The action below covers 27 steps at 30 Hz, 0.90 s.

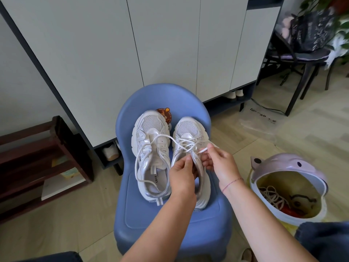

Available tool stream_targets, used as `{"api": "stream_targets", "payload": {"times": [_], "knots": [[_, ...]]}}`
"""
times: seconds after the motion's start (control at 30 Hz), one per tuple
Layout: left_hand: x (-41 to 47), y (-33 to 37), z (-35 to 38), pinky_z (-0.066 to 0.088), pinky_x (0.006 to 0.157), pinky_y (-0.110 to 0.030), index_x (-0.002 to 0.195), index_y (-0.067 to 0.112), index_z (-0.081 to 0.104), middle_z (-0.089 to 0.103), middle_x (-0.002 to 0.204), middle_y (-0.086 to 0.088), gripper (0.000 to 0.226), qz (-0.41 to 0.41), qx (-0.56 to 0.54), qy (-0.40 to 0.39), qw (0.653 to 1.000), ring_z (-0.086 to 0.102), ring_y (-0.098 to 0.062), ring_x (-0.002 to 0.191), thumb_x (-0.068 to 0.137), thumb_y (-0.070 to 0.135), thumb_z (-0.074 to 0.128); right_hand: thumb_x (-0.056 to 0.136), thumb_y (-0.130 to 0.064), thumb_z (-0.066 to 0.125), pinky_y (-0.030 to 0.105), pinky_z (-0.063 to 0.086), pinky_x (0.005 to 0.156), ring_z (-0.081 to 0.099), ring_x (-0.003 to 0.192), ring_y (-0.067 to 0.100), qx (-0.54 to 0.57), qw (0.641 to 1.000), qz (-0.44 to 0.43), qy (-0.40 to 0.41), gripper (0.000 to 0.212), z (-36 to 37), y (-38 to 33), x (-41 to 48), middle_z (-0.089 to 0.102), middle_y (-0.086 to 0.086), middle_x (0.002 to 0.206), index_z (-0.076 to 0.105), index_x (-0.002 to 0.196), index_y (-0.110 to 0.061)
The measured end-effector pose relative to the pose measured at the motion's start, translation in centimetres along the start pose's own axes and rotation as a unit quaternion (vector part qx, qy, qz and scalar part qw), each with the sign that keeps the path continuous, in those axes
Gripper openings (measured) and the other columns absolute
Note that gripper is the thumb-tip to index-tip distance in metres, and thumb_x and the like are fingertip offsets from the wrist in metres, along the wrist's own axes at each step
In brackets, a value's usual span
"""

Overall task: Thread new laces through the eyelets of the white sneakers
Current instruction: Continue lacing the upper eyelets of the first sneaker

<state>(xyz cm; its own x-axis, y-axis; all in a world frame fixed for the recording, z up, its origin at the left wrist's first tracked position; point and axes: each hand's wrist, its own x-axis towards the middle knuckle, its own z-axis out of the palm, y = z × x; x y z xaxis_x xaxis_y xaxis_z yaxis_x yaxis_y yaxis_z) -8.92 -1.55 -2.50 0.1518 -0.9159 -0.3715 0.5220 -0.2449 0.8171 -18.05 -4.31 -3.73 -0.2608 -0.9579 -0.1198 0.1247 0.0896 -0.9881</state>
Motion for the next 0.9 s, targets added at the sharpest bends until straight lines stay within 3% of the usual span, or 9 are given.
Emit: {"api": "stream_targets", "payload": {"times": [0.13, 0.37, 0.47, 0.53, 0.63, 0.77, 0.9], "knots": [[-0.1, 0.1, 0.3, 0.055, 0.057, -0.019, 0.087, 0.003, 0.066, 0.069, 0.072, -0.008, 0.021, -0.016, -0.015, 0.009, 1.0, 0.067, -0.013, 0.062, 0.098, 0.007, 0.05, 0.09, -0.016, 0.061, 0.016, 0.044, 0.051, 0.052, 0.05, 0.006, 0.008, 1.0, -0.016, 0.018, 0.018, -0.1, 0.4, -0.1, 0.062, 0.002, 0.063, 0.066, 0.074, -0.009], [-0.3, 0.8, 0.7, 0.054, 0.051, -0.019, 0.082, 0.007, 0.063, 0.069, 0.058, -0.003, 0.019, -0.064, -0.045, 0.028, 0.997, 0.067, -0.01, 0.052, 0.097, 0.003, 0.051, 0.081, -0.014, 0.072, 0.038, 0.051, 0.07, 0.055, 0.06, 0.014, -0.014, 0.998, -0.035, 0.041, 0.014, 0.5, 1.3, -0.1, 0.062, -0.002, 0.059, 0.067, 0.067, -0.014], [-0.2, 0.7, 0.5, 0.056, 0.054, -0.02, 0.089, 0.005, 0.063, 0.07, 0.071, -0.008, 0.015, -0.079, -0.042, 0.037, 0.995, 0.068, -0.014, 0.061, 0.097, 0.004, 0.051, 0.078, -0.021, 0.075, 0.034, 0.05, 0.071, 0.057, 0.065, 0.012, 0.005, 0.999, -0.031, 0.029, 0.013, 0.5, 1.3, -0.8, 0.064, -0.002, 0.067, 0.066, 0.074, -0.014], [0.1, 0.5, 0.3, 0.056, 0.057, -0.022, 0.09, 0.006, 0.06, 0.068, 0.079, -0.012, 0.014, -0.092, -0.041, 0.039, 0.994, 0.067, -0.018, 0.068, 0.098, 0.003, 0.049, 0.074, -0.025, 0.079, 0.026, 0.049, 0.074, 0.058, 0.072, 0.012, -0.014, 0.999, -0.028, 0.021, 0.023, 0.4, 1.9, -1.6, 0.062, 0.0, 0.076, 0.06, 0.08, -0.013], [0.0, 0.9, 0.2, 0.055, 0.06, -0.028, 0.093, 0.007, 0.054, 0.066, 0.085, -0.017, 0.013, -0.117, -0.062, 0.037, 0.991, 0.068, -0.023, 0.069, 0.099, 0.001, 0.045, 0.071, -0.019, 0.08, 0.014, 0.044, 0.065, 0.054, 0.071, 0.011, -0.054, 0.998, -0.033, 0.012, 0.03, 0.4, 2.4, -2.7, 0.056, 0.0, 0.077, 0.053, 0.082, -0.014], [-0.8, 1.2, -0.3, 0.057, 0.051, -0.023, 0.098, -0.002, 0.054, 0.07, 0.072, -0.015, 0.017, -0.12, -0.077, -0.003, 0.99, 0.07, -0.018, 0.058, 0.102, 0.005, 0.039, 0.073, -0.021, 0.08, 0.011, 0.044, 0.067, 0.056, 0.074, 0.009, -0.081, 0.995, -0.059, 0.008, 0.028, 0.0, 2.6, -2.4, 0.058, -0.002, 0.078, 0.058, 0.089, -0.016], [-1.7, 1.7, -1.8, 0.057, 0.07, -0.022, 0.112, -0.009, 0.055, 0.069, 0.091, -0.016, 0.025, -0.119, -0.036, -0.043, 0.991, 0.068, -0.019, 0.082, 0.102, 0.006, 0.038, 0.074, -0.026, 0.078, 0.013, 0.045, 0.068, 0.059, 0.075, 0.008, -0.08, 0.995, -0.066, 0.005, 0.022, -0.2, 2.5, -2.5, 0.064, -0.001, 0.08, 0.063, 0.088, -0.021]]}}
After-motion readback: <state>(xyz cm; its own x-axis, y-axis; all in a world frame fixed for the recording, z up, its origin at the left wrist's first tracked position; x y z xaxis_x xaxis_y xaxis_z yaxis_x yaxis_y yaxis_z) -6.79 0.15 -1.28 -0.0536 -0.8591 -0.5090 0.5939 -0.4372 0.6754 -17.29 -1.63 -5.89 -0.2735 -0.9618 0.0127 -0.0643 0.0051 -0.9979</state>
